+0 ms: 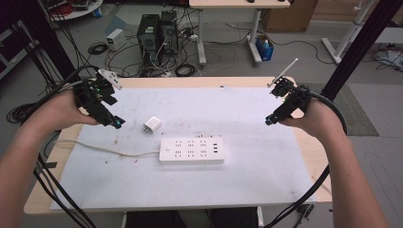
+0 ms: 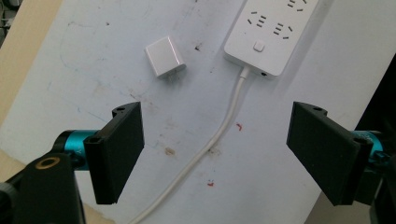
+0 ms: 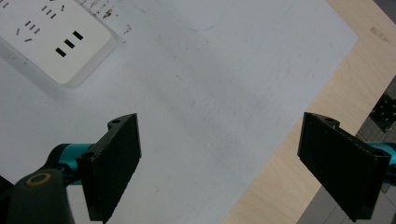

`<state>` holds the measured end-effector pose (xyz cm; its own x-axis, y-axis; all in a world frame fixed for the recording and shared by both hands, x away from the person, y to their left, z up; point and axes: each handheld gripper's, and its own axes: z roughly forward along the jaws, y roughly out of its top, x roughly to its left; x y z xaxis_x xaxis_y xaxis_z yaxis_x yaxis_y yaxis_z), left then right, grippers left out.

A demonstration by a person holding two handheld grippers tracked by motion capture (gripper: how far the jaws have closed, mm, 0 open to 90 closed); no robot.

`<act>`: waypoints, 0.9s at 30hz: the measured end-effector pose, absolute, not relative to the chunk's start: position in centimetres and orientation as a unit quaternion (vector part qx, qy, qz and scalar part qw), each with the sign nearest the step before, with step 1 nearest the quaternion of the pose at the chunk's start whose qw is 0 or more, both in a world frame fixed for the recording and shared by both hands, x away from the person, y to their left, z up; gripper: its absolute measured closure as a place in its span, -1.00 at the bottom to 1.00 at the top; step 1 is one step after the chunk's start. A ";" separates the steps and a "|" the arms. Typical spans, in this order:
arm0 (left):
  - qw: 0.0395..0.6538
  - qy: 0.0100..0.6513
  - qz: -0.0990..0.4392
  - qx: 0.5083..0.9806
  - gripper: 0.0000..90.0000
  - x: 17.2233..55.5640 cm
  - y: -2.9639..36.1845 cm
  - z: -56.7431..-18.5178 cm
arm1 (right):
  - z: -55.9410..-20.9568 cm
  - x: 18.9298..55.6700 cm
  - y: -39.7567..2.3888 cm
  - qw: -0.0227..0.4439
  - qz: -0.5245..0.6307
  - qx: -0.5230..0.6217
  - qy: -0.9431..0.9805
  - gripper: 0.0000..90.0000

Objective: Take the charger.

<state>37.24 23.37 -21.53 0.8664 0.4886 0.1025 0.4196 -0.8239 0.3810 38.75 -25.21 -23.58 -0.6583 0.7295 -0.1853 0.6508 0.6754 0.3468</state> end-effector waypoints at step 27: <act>0.196 0.250 0.088 0.944 -0.57 38.4 23.0 -21.9 | -23.9 39.4 -24.7 0.153 0.131 0.380 0.903 -0.72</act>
<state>38.39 23.03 -21.89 0.8595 0.5065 0.0688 0.4370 -0.7980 0.4151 39.39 -24.71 -23.94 -0.6653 0.7254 -0.1763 0.6455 0.6777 0.3523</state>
